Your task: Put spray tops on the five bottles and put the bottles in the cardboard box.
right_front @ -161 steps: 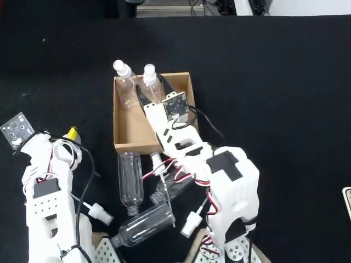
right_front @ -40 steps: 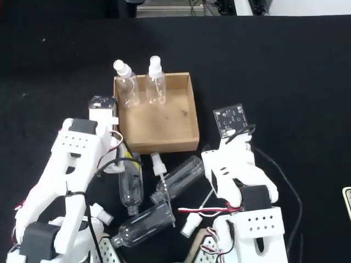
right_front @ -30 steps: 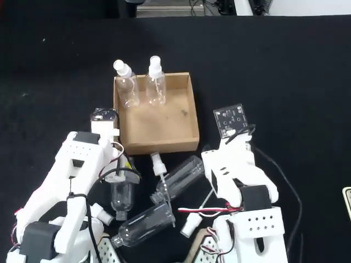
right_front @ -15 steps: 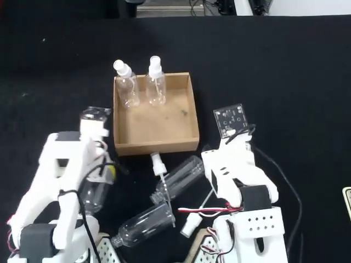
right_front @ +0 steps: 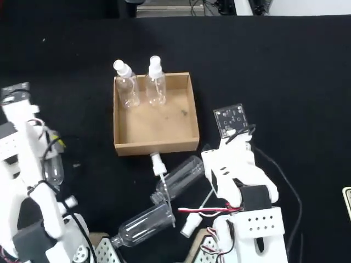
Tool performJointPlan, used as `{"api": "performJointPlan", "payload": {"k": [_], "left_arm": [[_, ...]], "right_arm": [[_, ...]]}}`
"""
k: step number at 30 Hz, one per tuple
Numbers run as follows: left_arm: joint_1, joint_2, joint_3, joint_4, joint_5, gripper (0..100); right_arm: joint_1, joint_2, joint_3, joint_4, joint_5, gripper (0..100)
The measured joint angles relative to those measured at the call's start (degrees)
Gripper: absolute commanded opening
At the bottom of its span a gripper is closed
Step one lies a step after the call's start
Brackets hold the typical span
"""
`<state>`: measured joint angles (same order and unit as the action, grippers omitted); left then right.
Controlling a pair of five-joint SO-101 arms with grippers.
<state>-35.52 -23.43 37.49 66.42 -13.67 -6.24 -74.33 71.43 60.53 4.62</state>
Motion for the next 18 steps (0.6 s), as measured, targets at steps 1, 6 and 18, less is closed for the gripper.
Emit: {"api": "performJointPlan", "payload": {"k": [1, 6, 18], "left_arm": [[-1.4, 0.0, -0.1, 0.0, -0.6, 30], [-9.2, 0.0, -0.8, -2.7, -13.3, 27], [-17.7, 0.2, -1.8, -3.2, -33.3, 26]], "right_arm": [[0.0, 0.0, 0.0, 0.0, 0.0, 30.7], [0.0, 0.0, 0.0, 0.0, 0.0, 30.7], [0.0, 0.0, 0.0, 0.0, 0.0, 30.7]]}}
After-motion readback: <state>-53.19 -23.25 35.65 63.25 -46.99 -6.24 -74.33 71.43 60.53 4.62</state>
